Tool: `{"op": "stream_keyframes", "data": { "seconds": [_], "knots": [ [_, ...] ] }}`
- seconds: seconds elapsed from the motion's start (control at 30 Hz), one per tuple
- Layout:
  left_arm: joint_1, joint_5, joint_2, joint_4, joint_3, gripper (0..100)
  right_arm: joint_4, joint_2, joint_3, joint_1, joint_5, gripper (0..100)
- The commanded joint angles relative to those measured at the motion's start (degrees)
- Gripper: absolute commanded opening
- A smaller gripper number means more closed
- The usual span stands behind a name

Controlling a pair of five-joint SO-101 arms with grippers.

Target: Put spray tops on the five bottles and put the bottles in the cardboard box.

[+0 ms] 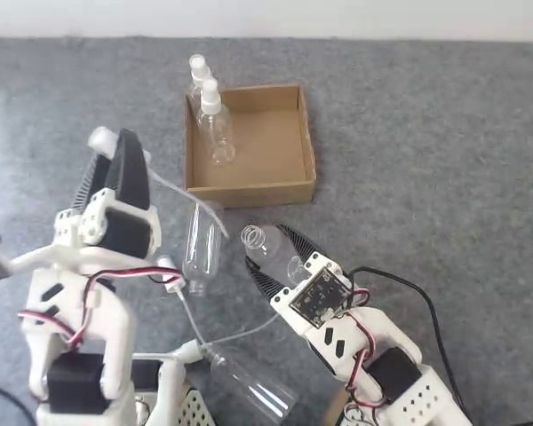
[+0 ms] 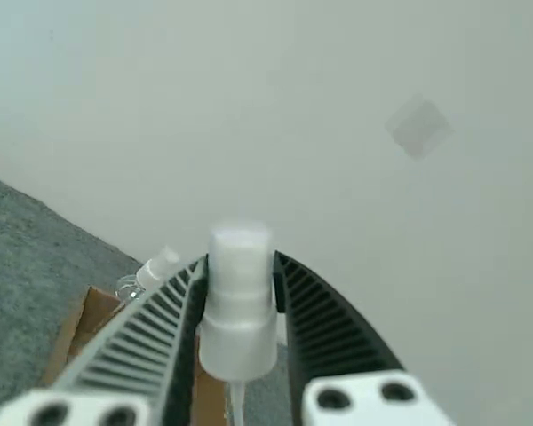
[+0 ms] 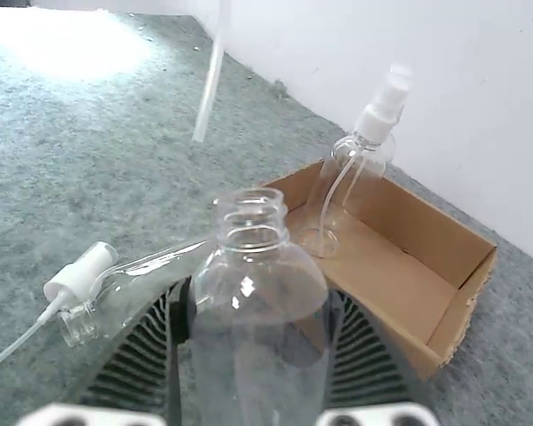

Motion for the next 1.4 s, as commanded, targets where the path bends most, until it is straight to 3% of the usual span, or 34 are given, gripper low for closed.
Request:
{"op": "stream_keyframes", "data": {
  "seconds": [0.0,0.23,0.57,1.37],
  "knots": [
    [3.2,-0.8,-0.4,0.4,-1.7,1,-1.9,-0.5,1.2,-0.4,-2.5,1.0],
    [5.1,-2.3,-0.4,0.1,-0.6,1,-1.9,-0.5,1.2,-0.4,-2.5,1.0],
    [5.1,-2.5,-0.4,-7.6,6.3,1,-1.3,-0.4,1.2,-3.0,-2.4,1.0],
    [5.1,-2.5,-0.4,-5.4,0.1,1,-0.7,-0.4,1.2,-3.1,-2.4,0.9]
  ]
}}
